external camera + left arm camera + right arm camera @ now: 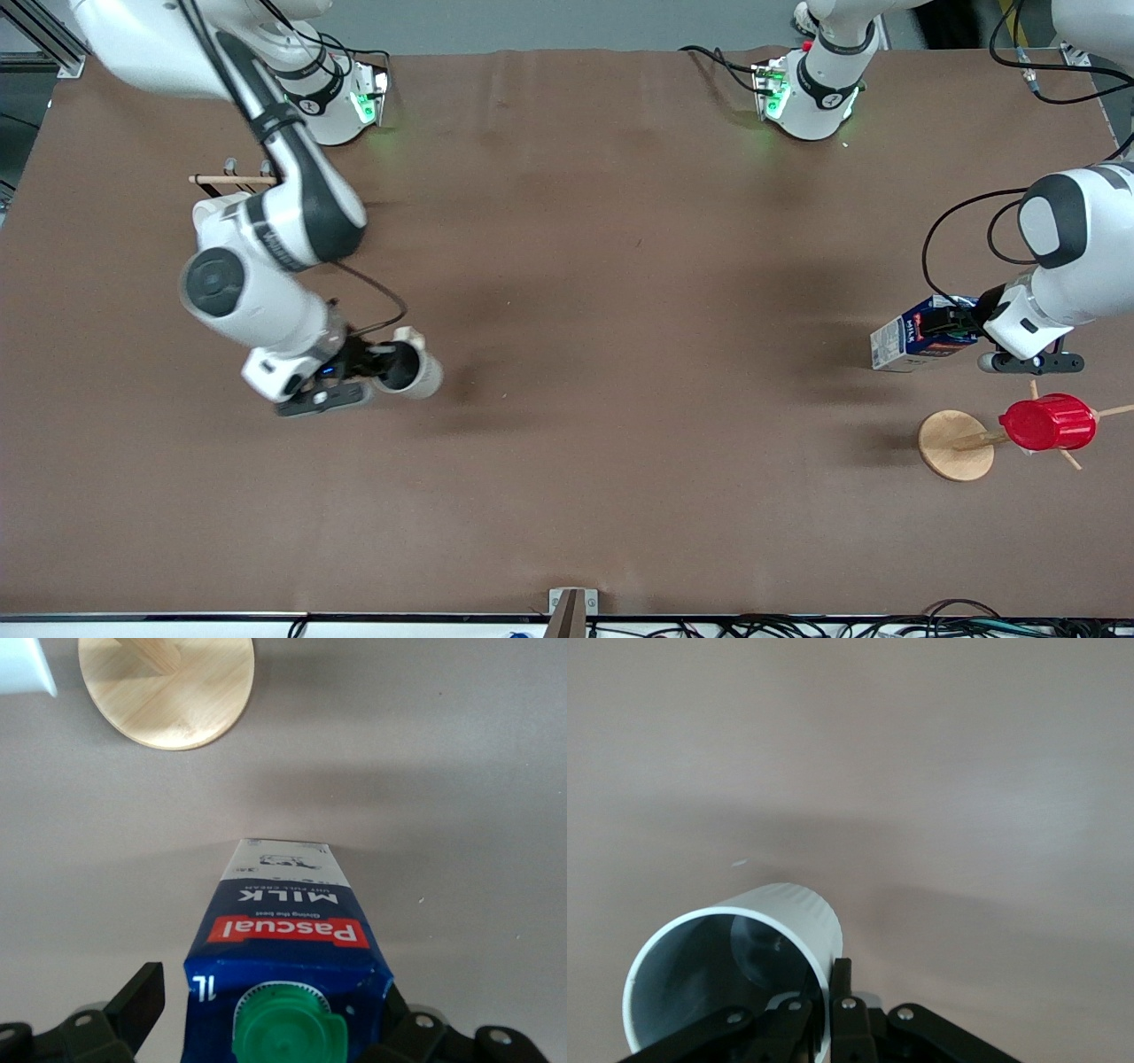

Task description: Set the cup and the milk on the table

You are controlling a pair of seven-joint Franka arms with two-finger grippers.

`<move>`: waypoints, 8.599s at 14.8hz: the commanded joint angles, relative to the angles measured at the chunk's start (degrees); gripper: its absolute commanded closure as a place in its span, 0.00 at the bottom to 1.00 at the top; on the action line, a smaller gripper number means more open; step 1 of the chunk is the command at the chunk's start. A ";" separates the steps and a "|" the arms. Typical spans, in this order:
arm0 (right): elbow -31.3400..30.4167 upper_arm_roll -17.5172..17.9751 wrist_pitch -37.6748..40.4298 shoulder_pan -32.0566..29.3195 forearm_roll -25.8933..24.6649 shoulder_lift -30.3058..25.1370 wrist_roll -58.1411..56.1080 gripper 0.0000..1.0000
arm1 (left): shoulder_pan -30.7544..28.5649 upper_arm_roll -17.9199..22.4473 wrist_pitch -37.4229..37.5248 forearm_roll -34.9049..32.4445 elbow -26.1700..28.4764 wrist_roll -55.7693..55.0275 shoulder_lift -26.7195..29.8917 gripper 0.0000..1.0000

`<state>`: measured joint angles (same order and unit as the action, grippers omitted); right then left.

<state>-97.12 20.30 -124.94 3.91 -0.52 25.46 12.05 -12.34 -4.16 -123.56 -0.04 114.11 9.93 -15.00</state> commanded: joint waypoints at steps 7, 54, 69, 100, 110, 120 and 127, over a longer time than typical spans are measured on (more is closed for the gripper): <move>9.74 4.92 0.22 9.96 -15.55 11.97 28.18 1.00 | -0.06 -0.50 -0.54 -0.75 1.99 0.09 2.52 0.19; 13.89 -20.13 40.66 -4.17 -1.94 -25.99 -4.32 0.00 | 24.19 -19.57 2.71 -6.20 -13.74 -40.50 -8.55 0.41; 13.80 -20.13 40.56 -4.35 -1.33 -25.90 -4.32 0.00 | 31.32 -19.22 6.67 -8.40 -23.67 -47.37 -16.72 0.41; 14.15 -20.48 40.48 -4.52 -0.36 -25.90 -11.09 0.00 | 18.31 -18.00 10.62 -3.31 -18.23 -38.86 6.91 0.00; 14.24 -20.48 39.51 -4.44 -0.27 -25.81 -11.09 0.00 | 16.39 -7.71 19.31 3.11 -16.11 -20.84 16.84 0.00; 14.24 -20.65 39.42 -4.52 1.40 -25.90 -11.18 0.00 | 14.88 -3.67 26.09 2.41 -20.75 -10.36 18.79 0.00; 14.24 -20.65 39.60 -4.52 1.40 -25.90 -11.18 0.00 | 19.37 3.10 35.23 2.85 -28.76 -11.85 16.50 0.01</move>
<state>-81.58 -0.26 -85.20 -0.26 -0.46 1.02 1.64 5.95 -2.94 -91.22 1.93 89.25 -1.12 3.71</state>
